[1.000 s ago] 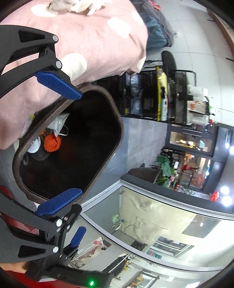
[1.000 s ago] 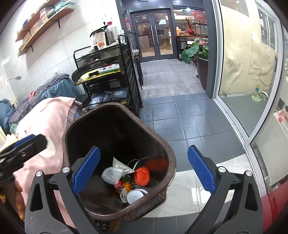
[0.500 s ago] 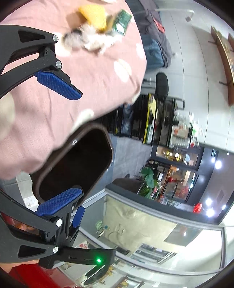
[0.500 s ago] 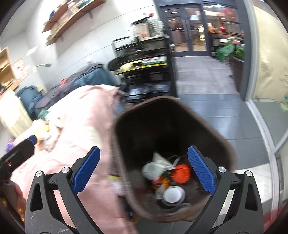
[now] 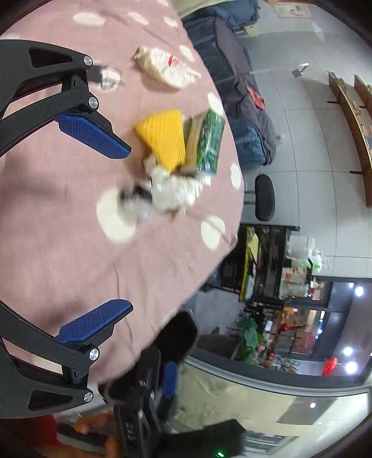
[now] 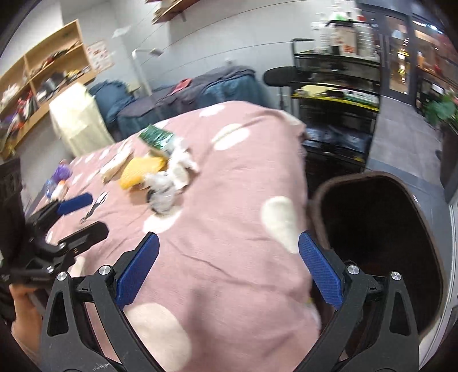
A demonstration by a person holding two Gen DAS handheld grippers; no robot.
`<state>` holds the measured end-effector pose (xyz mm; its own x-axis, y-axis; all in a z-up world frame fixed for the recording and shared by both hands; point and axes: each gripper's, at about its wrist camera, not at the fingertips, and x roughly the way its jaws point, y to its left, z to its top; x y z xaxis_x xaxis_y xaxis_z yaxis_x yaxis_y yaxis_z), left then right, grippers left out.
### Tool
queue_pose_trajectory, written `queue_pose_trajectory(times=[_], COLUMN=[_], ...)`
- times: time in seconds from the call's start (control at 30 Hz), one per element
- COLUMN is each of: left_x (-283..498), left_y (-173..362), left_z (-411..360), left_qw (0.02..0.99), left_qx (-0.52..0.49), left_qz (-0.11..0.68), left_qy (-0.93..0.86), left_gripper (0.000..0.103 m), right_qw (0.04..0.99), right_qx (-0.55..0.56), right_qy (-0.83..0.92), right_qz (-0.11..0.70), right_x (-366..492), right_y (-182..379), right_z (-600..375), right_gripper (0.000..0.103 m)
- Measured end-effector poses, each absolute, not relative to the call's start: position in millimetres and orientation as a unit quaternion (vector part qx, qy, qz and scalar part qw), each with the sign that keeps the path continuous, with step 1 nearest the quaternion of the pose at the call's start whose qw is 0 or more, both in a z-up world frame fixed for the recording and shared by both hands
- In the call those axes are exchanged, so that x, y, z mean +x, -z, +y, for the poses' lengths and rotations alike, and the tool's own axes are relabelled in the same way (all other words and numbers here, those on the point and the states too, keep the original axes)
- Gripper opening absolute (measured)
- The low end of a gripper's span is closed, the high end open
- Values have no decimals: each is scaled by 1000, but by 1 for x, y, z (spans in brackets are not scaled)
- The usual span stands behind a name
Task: Collect trash
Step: 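Move both tools back over the trash on the table, then grasp the yellow foam net with the left tool while the right tool grasps the clear plastic bag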
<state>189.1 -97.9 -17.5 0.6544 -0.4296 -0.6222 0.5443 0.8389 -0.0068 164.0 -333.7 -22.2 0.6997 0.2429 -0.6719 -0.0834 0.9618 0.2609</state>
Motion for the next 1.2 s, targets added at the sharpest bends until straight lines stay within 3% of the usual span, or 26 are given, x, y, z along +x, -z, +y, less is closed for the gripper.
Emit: queue_pose_trajectory(times=[0.17, 0.33, 0.57, 0.83, 0.93, 1.0, 1.07, 1.13, 1.2], left_x=[221, 266, 308, 325, 327, 325, 321, 318, 312], left_y=[27, 40, 65, 59, 57, 56, 54, 51, 45], left_z=[-72, -69, -80, -54, -47, -44, -40, -35, -30], left_qw=[903, 885, 861, 869, 876, 882, 886, 893, 901], left_qx=[149, 186, 255, 196, 164, 143, 115, 94, 76], left_qz=[320, 354, 377, 395, 396, 391, 391, 385, 374], left_qy=[245, 237, 226, 223, 223, 222, 221, 213, 209], left_gripper=[94, 76, 65, 26, 20, 19, 18, 18, 18], right_qw=[905, 896, 883, 857, 845, 839, 832, 821, 822], right_qx=[76, 49, 31, 24, 16, 2, -3, 4, 10], right_qy=[-121, -143, -160, -173, -171, -172, -175, -179, -178], right_qz=[400, 417, 440, 484, 506, 516, 526, 542, 542], right_x=[188, 208, 246, 293, 310, 320, 329, 336, 337], right_y=[22, 23, 25, 43, 53, 59, 66, 74, 75], right_z=[-299, -273, -246, -223, -214, -205, -200, -198, -199], right_gripper=[96, 96, 96, 96, 96, 87, 66, 52, 50])
